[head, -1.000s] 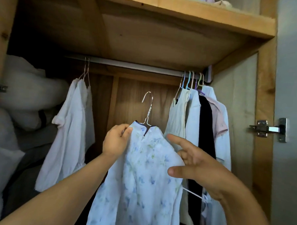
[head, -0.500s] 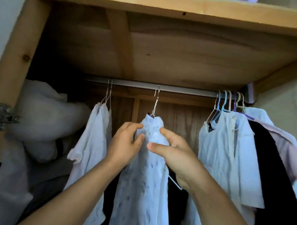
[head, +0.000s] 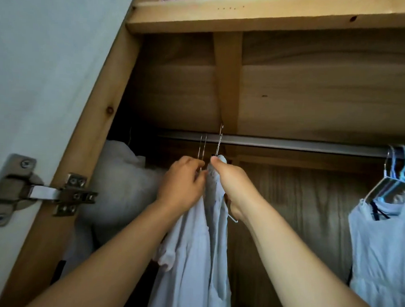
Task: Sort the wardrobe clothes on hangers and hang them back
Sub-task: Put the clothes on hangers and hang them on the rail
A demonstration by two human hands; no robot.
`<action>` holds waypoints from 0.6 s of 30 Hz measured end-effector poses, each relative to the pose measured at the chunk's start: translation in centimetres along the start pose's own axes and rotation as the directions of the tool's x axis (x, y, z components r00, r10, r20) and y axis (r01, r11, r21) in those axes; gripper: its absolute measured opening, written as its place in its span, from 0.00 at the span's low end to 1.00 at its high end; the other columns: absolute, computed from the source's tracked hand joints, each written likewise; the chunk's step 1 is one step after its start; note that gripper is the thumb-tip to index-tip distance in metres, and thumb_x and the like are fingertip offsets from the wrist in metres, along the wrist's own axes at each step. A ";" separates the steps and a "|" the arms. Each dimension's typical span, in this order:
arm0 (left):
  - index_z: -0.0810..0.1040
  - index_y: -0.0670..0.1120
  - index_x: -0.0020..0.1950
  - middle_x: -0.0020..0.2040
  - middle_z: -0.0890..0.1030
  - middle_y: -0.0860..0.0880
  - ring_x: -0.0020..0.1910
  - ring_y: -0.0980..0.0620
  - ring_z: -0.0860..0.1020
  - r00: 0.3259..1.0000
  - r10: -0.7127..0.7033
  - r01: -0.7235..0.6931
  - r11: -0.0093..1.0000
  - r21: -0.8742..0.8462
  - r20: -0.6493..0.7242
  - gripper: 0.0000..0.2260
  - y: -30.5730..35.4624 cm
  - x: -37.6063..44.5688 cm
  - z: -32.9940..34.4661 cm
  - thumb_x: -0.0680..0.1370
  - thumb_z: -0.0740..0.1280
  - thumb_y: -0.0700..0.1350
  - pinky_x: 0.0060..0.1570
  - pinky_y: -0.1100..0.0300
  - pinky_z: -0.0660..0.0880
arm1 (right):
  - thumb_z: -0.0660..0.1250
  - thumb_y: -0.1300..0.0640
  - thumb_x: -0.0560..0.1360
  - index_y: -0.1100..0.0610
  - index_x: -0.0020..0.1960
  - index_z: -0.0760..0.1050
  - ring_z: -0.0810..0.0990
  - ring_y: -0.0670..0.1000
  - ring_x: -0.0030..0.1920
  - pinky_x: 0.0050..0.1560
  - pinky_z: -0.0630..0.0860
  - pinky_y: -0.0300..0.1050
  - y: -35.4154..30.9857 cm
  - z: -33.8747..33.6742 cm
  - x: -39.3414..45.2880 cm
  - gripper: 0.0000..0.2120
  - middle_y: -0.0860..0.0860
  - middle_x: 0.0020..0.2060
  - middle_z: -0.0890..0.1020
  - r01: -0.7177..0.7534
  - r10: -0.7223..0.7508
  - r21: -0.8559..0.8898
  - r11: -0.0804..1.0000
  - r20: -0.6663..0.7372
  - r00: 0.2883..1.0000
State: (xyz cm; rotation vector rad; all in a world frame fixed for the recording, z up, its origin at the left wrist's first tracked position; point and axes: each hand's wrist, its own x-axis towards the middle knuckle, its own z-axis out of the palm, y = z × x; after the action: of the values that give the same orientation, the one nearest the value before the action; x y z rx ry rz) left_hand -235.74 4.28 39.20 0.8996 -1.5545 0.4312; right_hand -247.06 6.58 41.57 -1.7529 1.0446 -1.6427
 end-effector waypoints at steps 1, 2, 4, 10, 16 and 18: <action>0.76 0.47 0.64 0.60 0.74 0.48 0.54 0.53 0.74 1.000 -0.016 0.016 1.000 -0.017 0.010 0.14 -0.5 0.1 0.0 0.80 0.61 0.48 0.51 0.58 0.72 | 0.62 0.41 0.75 0.51 0.45 0.76 0.79 0.54 0.53 0.59 0.74 0.51 -0.1 0.5 0.6 0.14 0.53 0.50 0.81 0.003 -0.003 -0.018 1.000 -0.008 1.000; 0.76 0.48 0.63 0.59 0.75 0.49 0.53 0.55 0.74 0.999 -0.029 0.030 0.999 -0.038 0.015 0.13 -0.7 0.2 0.1 0.80 0.61 0.48 0.49 0.61 0.70 | 0.62 0.40 0.74 0.52 0.49 0.77 0.79 0.54 0.54 0.60 0.74 0.52 -0.2 0.9 1.0 0.16 0.54 0.52 0.81 0.014 -0.014 -0.042 0.999 -0.006 1.000; 0.76 0.49 0.62 0.58 0.75 0.50 0.51 0.55 0.74 0.998 -0.057 0.057 0.994 -0.090 0.004 0.13 -1.1 0.4 0.2 0.80 0.60 0.49 0.47 0.62 0.69 | 0.62 0.38 0.72 0.53 0.61 0.75 0.78 0.54 0.56 0.60 0.74 0.54 -0.3 1.6 1.6 0.24 0.53 0.55 0.80 0.038 -0.038 -0.052 0.998 0.002 0.999; 0.76 0.49 0.62 0.57 0.74 0.51 0.51 0.57 0.73 0.997 -0.076 0.074 0.978 -0.196 -0.005 0.12 -1.5 0.0 0.9 0.80 0.60 0.49 0.48 0.64 0.71 | 0.62 0.41 0.75 0.53 0.61 0.74 0.79 0.53 0.53 0.60 0.74 0.53 -0.7 2.1 3.7 0.21 0.52 0.52 0.81 0.085 -0.085 -0.101 0.991 0.000 0.996; 0.75 0.51 0.62 0.56 0.74 0.52 0.51 0.58 0.74 0.994 -0.107 0.100 0.966 -0.239 -0.017 0.12 -1.7 -0.6 0.9 0.80 0.60 0.50 0.47 0.65 0.71 | 0.58 0.36 0.76 0.57 0.63 0.73 0.80 0.53 0.49 0.54 0.77 0.49 0.1 3.0 4.2 0.28 0.54 0.49 0.81 -0.003 0.009 -0.071 0.997 0.083 0.997; 0.75 0.51 0.62 0.56 0.74 0.52 0.51 0.58 0.74 0.994 -0.105 0.097 0.964 -0.247 -0.022 0.12 -1.8 -0.7 0.8 0.80 0.60 0.50 0.46 0.66 0.71 | 0.52 0.36 0.78 0.58 0.63 0.72 0.79 0.48 0.44 0.40 0.75 0.40 0.3 2.9 3.5 0.29 0.52 0.44 0.80 -0.030 0.036 -0.047 0.998 0.135 0.990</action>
State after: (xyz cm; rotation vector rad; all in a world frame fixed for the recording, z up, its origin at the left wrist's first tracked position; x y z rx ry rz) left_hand -234.95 2.79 37.94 0.7701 -1.4854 0.1746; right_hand -244.42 3.23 42.98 -1.8385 1.0485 -1.4679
